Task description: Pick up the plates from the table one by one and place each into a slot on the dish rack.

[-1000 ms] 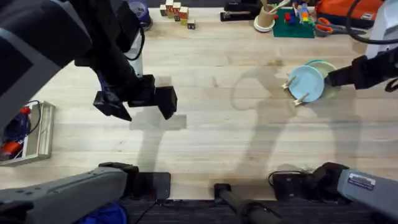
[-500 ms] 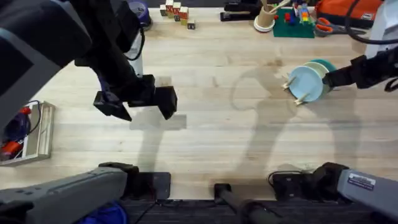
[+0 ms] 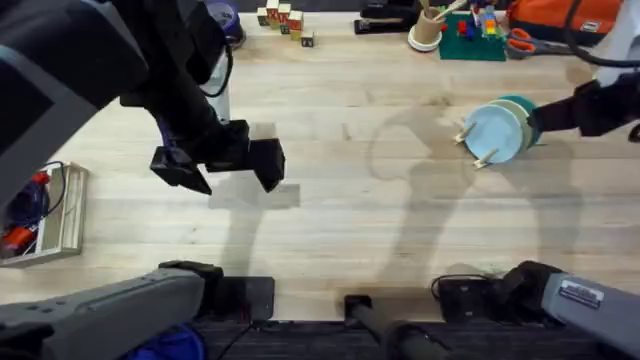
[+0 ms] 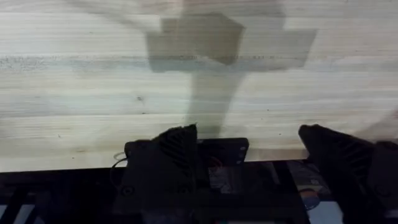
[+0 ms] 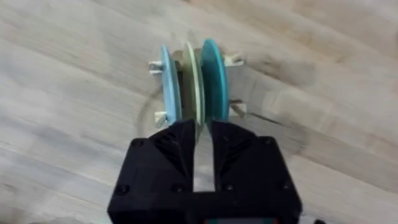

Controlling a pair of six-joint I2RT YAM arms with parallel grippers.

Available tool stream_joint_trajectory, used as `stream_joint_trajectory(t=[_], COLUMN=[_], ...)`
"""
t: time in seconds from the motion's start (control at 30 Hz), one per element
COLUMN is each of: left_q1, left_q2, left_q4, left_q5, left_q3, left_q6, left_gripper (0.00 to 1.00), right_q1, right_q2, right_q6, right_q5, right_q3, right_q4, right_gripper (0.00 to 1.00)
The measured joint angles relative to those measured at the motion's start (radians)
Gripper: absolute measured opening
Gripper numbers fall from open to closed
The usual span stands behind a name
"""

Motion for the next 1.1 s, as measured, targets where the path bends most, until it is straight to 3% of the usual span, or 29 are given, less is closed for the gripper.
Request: stream_joint_trajectory(t=[0.07,0.1,0.23,0.27,0.8,1.1], left_q1=[0.000,0.000,0.000,0.000,0.000,0.000], left_q2=[0.000,0.000,0.000,0.000,0.000,0.000], left_q4=[0.000,0.000,0.000,0.000,0.000,0.000], left_q5=[0.000,0.000,0.000,0.000,0.000,0.000], left_q3=[0.000,0.000,0.000,0.000,0.000,0.000], left_q6=[0.000,0.000,0.000,0.000,0.000,0.000], left_gripper=[0.995,0.995,0.995,0.994,0.994,0.995], right_q1=[0.000,0.000,0.000,0.000,0.000,0.000], right_q2=[-0.032,-0.050,-0.129,-0.148,-0.424,-0.486], right_q6=[0.001,0.001,0.001,0.001,0.036,0.154], right_q5=[0.000,0.000,0.000,0.000,-0.005,-0.188], right_q3=[0.010,0.013,0.018,0.018,0.018,0.018], right_q4=[0.000,0.000,-0.003,-0.004,-0.008,-0.008], right_gripper=[0.239,0.327,0.893,0.965,0.994,0.995])
